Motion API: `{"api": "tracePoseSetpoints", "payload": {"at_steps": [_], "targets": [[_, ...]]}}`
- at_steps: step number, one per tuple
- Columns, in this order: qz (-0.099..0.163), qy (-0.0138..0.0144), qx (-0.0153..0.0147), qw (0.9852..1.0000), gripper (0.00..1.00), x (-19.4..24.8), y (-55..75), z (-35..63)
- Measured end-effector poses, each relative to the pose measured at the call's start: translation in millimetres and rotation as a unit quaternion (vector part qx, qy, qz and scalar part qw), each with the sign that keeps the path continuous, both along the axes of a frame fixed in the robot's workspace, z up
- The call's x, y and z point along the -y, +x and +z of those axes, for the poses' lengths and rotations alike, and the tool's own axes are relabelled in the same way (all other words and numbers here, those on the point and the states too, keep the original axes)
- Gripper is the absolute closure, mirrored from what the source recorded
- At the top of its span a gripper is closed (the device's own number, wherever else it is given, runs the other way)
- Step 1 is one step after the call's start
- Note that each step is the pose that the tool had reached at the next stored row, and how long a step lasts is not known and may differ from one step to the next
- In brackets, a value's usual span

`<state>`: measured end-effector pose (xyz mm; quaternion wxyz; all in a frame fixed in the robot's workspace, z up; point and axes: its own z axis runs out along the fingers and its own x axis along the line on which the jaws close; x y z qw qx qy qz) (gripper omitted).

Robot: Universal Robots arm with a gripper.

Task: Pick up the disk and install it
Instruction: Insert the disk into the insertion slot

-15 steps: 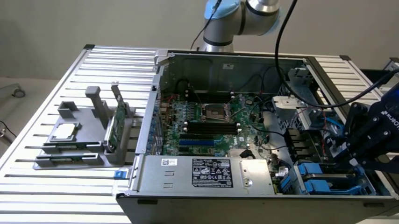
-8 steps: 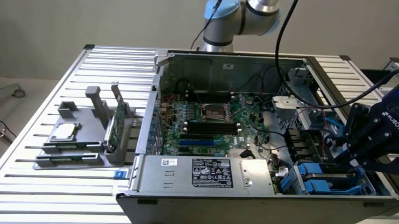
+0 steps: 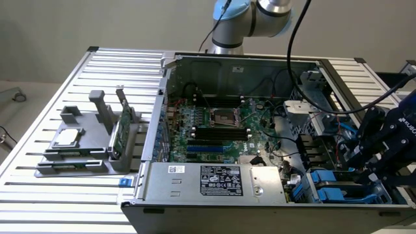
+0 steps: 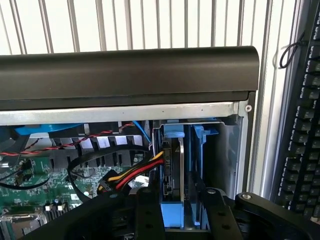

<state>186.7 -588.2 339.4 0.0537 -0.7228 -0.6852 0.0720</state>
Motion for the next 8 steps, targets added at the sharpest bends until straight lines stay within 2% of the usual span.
{"api": "tracePoseSetpoints", "payload": {"at_steps": [7,8], "targets": [[0.0,0.0,-0.0006,1.0,0.63,0.9,0.0,0.0],[0.0,0.0001,-0.0007,1.0,0.65,1.0,0.0,0.1]]}}
